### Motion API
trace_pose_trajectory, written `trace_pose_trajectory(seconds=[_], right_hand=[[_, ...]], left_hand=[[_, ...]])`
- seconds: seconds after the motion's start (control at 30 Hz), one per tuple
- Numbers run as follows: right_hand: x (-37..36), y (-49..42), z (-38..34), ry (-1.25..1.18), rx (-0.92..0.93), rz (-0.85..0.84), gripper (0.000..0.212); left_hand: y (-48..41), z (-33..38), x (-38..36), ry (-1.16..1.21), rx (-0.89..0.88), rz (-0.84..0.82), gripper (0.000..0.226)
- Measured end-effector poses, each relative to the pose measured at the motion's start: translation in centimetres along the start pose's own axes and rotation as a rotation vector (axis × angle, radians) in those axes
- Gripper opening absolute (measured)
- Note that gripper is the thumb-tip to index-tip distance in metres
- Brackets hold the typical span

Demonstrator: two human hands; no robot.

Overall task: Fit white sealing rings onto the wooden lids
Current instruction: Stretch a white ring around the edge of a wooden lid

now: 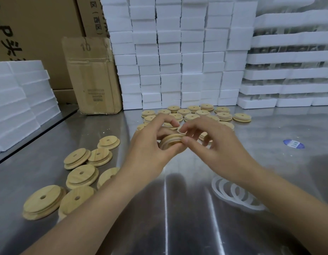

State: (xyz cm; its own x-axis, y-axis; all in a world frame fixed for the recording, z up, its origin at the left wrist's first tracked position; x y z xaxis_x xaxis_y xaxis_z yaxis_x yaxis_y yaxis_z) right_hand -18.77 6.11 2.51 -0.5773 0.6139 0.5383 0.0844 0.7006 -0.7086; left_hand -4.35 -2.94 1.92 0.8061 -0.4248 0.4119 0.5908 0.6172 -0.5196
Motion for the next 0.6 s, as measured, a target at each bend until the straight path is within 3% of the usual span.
trace_pose_trajectory(seconds=[0.3, 0.37, 0.47, 0.6], right_hand=[[0.1, 0.2, -1.1, 0.106, 0.152, 0.086, 0.025], [0.5, 0.2, -0.6, 0.059, 0.078, 0.113, 0.025], [0.3, 0.0, 1.1, -0.053, -0.132, 0.017, 0.042], [0.3, -0.2, 1.7, -0.189, -0.197, 0.000, 0.025]], left_hand=[[-0.2, -0.1, 0.4, 0.117, -0.016, 0.067, 0.042], [-0.5, -0.4, 0.7, 0.241, 0.021, 0.068, 0.042], [-1.0, -1.0, 0.9, 0.426, 0.093, 0.050, 0.041], [-1.1, -1.3, 0.3, 0.553, 0.139, -0.046, 0.038]])
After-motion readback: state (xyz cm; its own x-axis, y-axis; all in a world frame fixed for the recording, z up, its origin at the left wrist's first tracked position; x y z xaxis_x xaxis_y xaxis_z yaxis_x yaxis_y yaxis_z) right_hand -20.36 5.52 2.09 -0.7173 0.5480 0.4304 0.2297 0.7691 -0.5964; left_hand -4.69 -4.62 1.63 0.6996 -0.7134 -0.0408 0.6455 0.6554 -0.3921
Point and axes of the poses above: each hand's wrist, its own y-axis away from the middle knuckle, its own x-axis out of the back of the hand, z = x × y, the point moved 6 cm from there along -y, towards the middle knuckle, and after that the axes turned 2 degrees about x, right-handed, at the moved point
